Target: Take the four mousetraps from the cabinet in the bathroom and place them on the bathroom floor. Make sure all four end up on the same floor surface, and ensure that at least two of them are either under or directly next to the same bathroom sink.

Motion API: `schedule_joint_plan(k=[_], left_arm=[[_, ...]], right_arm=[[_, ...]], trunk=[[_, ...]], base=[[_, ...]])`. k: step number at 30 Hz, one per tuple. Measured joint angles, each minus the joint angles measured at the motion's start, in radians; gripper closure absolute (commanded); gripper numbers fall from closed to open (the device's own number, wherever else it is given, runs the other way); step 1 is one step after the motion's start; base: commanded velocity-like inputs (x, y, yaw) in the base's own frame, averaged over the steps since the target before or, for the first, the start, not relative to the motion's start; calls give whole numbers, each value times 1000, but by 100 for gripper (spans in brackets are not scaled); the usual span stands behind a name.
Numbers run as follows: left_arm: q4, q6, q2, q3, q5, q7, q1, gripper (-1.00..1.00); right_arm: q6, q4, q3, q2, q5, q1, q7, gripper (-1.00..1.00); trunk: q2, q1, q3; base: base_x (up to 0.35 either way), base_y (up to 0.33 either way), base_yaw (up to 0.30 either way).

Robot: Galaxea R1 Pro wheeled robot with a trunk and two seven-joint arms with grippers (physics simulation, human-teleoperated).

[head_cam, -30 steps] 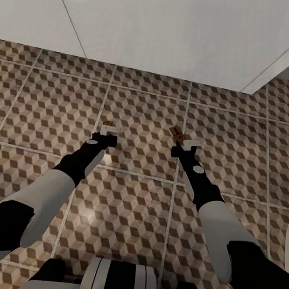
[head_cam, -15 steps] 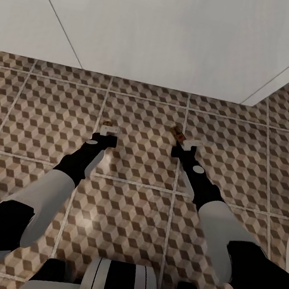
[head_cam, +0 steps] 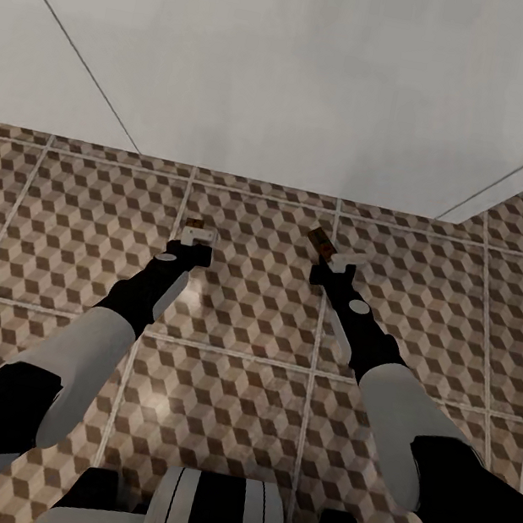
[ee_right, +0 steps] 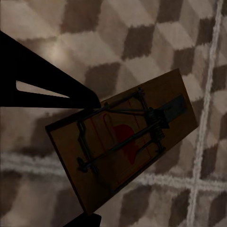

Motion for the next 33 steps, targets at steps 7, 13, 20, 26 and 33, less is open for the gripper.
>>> schedule_joint_plan(k=[7, 13, 20, 26, 33], left_arm=[[0, 0, 0, 0, 0, 0, 0, 100], [0, 0, 0, 0, 0, 1, 0, 100], [-1, 0, 0, 0, -2, 2, 0, 100], [-1, 0, 0, 0, -2, 1, 0, 100], [-1, 0, 1, 0, -2, 2, 0, 100]], right_arm=[[0, 1, 0, -1, 0, 0, 0, 100], [0, 3, 0, -1, 0, 0, 0, 100], [0, 4, 0, -3, 0, 0, -1, 100], [0, 5, 0, -4, 0, 0, -1, 100], [0, 5, 0, -3, 0, 0, -1, 100]], trunk=[[0, 0, 0], [0, 0, 0], [0, 0, 0], [0, 0, 0], [0, 0, 0]], base=[[13, 0, 0], [7, 0, 0], [131, 0, 0], [127, 0, 0], [19, 0, 0]])
